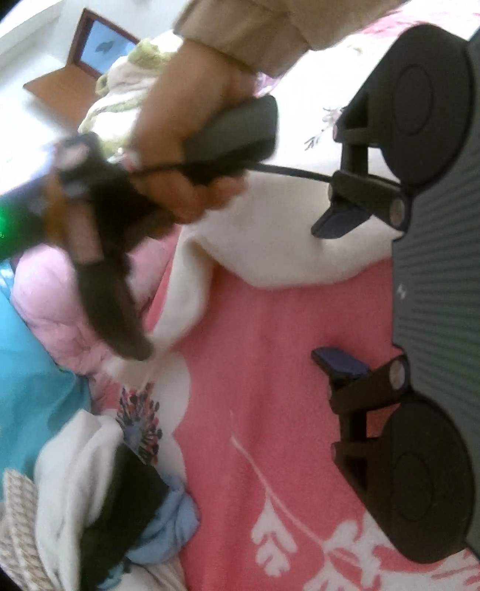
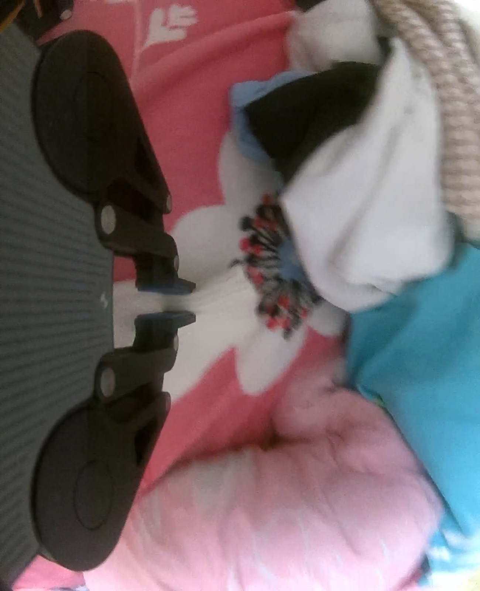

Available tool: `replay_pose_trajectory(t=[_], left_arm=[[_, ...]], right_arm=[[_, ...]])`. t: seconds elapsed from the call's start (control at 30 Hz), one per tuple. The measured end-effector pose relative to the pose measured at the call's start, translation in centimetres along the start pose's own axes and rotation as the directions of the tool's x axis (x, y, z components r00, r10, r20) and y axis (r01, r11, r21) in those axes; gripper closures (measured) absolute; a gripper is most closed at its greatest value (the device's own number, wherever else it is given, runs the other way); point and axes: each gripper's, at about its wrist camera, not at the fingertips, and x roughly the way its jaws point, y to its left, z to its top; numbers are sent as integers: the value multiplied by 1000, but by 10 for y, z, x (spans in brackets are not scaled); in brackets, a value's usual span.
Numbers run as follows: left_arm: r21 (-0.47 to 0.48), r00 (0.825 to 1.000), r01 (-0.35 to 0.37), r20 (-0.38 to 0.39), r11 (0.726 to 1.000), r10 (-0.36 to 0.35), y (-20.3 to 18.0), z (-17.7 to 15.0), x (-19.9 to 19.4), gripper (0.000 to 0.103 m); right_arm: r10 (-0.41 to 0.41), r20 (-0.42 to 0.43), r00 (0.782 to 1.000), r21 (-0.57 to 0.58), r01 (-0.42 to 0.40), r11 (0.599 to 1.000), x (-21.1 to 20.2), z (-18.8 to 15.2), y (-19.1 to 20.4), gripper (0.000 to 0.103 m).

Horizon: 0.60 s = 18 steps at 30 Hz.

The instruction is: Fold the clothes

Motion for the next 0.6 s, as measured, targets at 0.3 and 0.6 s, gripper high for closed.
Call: replay_pose_trajectory(t=[0.3, 0.6], left_arm=[[47, 999, 32, 28, 998, -33, -14, -3, -11, 29], [-26, 993, -10, 117, 1000, 13, -7, -2, -27, 27]], right_arm=[[-18, 282, 959, 178, -34, 983, -121, 31, -37, 96], [118, 542, 832, 60, -178, 982, -217, 54, -13, 96]])
